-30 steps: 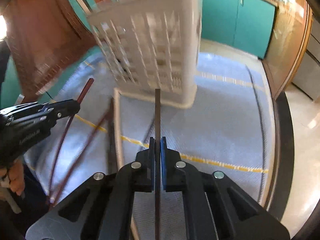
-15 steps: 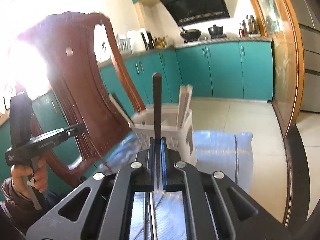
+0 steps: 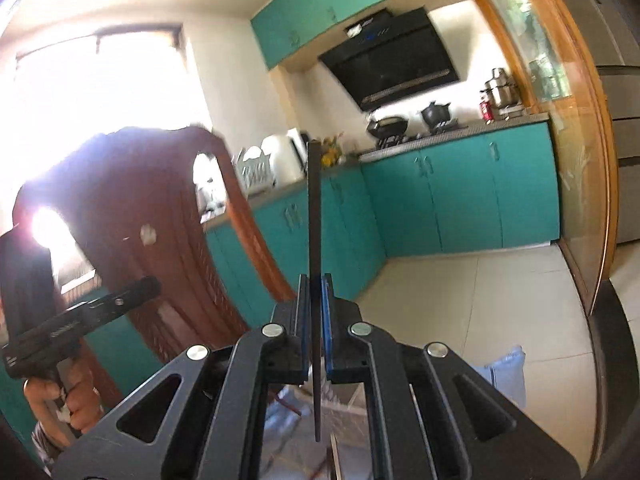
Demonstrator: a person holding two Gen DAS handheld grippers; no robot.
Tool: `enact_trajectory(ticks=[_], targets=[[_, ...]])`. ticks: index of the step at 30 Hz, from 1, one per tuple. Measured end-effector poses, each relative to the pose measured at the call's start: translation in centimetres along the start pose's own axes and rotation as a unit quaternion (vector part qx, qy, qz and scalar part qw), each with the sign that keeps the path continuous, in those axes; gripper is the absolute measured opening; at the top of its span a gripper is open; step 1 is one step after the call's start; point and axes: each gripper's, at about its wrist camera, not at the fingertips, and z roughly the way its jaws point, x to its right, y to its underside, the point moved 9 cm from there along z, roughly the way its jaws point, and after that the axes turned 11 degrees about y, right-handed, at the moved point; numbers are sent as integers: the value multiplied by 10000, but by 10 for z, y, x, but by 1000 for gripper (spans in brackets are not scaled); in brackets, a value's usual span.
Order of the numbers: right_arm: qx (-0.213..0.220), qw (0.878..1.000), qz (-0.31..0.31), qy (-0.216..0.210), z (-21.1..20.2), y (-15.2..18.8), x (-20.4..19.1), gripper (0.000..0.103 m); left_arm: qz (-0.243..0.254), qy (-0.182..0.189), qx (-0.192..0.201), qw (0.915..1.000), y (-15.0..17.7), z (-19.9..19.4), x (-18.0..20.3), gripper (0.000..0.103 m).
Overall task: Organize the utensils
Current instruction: 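Raise both held chopsticks over the caddy and open both tools to drop them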
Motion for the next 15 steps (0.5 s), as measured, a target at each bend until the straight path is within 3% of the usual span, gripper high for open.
enact_trajectory(ticks=[3,5,10,15], targets=[[303,9991,153,271,4,-6,10,6,-8,-162,537,9984,-12,3,-7,7],[412,9977,85,540,13,-2,14,6,69,-510,719,9961,-11,14,-15,7],[290,9934,-360,1051,40,23,23,6,178,-907,432,9948,15,54,-35,8],[-45,9923,-437,1156,58,46,28,6,71,-848,291,9960,17,63,-39,7]])
